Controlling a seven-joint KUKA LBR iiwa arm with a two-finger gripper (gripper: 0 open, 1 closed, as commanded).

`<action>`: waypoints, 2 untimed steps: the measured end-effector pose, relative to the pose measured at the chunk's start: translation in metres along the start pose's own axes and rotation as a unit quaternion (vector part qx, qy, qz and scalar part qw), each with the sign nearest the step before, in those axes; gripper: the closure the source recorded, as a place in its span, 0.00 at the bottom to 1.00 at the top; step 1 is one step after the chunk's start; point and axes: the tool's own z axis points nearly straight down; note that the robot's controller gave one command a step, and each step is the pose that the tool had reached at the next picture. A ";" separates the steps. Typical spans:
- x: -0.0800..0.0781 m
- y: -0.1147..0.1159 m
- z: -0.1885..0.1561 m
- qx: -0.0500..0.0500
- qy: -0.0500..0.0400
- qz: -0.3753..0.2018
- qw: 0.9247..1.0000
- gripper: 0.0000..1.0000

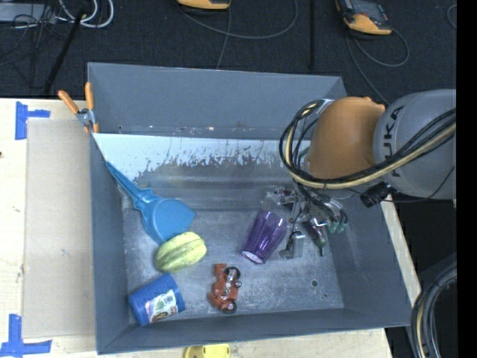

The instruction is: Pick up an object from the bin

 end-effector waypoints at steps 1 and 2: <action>-0.015 0.042 0.036 0.003 -0.004 -0.083 0.996 1.00; -0.015 0.042 0.036 0.003 -0.005 -0.083 0.997 1.00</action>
Offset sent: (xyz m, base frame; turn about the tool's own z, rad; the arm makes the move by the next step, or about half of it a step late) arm 0.0000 0.0000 0.0000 0.0000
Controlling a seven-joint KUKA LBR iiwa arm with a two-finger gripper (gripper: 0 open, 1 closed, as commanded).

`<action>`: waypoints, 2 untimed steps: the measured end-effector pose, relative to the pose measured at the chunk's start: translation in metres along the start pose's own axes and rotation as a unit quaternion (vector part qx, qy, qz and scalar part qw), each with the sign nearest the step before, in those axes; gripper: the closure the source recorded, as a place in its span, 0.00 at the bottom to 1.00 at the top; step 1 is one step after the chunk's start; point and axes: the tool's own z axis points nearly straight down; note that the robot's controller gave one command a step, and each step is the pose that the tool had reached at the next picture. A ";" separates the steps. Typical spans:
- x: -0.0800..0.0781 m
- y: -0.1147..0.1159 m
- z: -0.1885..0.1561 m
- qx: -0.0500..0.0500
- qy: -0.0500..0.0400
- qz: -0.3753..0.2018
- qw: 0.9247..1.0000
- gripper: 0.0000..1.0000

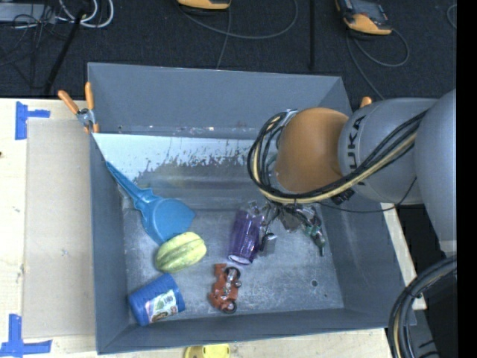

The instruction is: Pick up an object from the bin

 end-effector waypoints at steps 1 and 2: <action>0.034 -0.004 -0.103 -0.002 0.002 -0.171 0.985 1.00; 0.035 -0.004 -0.102 -0.002 0.002 -0.170 0.985 1.00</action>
Offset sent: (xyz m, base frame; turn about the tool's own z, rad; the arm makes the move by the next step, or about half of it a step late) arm 0.0000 0.0000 0.0000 0.0000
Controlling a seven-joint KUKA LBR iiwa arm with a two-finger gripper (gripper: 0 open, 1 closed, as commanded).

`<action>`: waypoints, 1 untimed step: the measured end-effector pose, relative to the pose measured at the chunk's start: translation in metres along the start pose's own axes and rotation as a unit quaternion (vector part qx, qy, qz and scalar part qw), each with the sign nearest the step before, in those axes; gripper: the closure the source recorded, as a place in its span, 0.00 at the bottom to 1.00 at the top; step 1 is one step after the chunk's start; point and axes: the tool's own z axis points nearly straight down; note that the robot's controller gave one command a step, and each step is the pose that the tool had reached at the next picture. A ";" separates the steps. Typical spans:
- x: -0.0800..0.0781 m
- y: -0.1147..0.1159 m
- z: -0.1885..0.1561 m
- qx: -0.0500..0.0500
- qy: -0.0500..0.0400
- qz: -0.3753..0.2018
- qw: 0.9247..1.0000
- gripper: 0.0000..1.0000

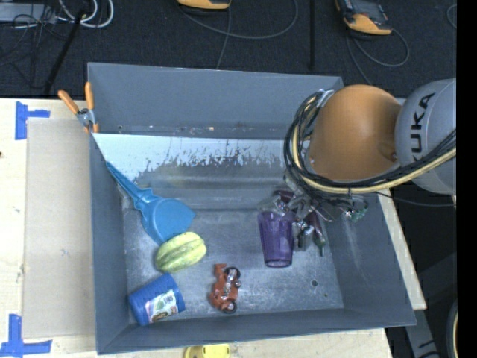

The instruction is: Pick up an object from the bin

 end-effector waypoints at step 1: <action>-0.003 0.000 -0.016 0.000 0.001 0.002 1.000 1.00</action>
Offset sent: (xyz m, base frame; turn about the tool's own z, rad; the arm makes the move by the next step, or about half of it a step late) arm 0.0370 -0.0046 0.0268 0.0192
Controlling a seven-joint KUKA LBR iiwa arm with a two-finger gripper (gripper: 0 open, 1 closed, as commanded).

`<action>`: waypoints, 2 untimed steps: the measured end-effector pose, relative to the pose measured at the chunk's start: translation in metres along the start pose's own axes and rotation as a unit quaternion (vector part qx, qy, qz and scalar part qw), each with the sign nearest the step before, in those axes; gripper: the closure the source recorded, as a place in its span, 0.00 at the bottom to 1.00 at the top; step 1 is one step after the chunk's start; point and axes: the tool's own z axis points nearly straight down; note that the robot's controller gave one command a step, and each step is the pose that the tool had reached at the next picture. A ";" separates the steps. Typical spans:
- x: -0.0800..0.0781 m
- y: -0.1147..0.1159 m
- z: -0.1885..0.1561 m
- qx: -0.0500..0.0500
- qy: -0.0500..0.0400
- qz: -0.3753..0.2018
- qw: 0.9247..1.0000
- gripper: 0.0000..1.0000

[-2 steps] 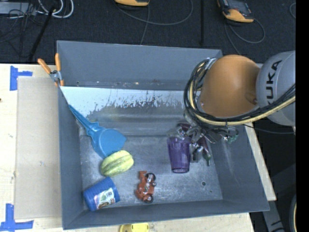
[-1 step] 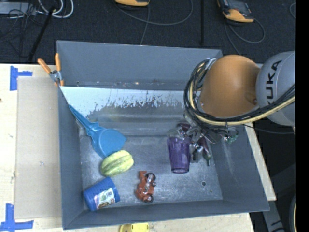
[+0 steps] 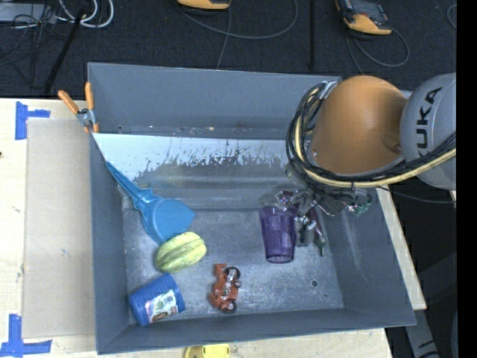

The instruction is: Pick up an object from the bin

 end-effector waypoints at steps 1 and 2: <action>-0.013 -0.013 -0.007 0.001 -0.001 0.005 1.000 1.00; -0.016 -0.010 -0.014 0.000 -0.001 0.008 1.000 1.00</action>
Offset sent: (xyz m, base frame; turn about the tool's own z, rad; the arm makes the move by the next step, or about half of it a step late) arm 0.0026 0.0093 0.0219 0.0223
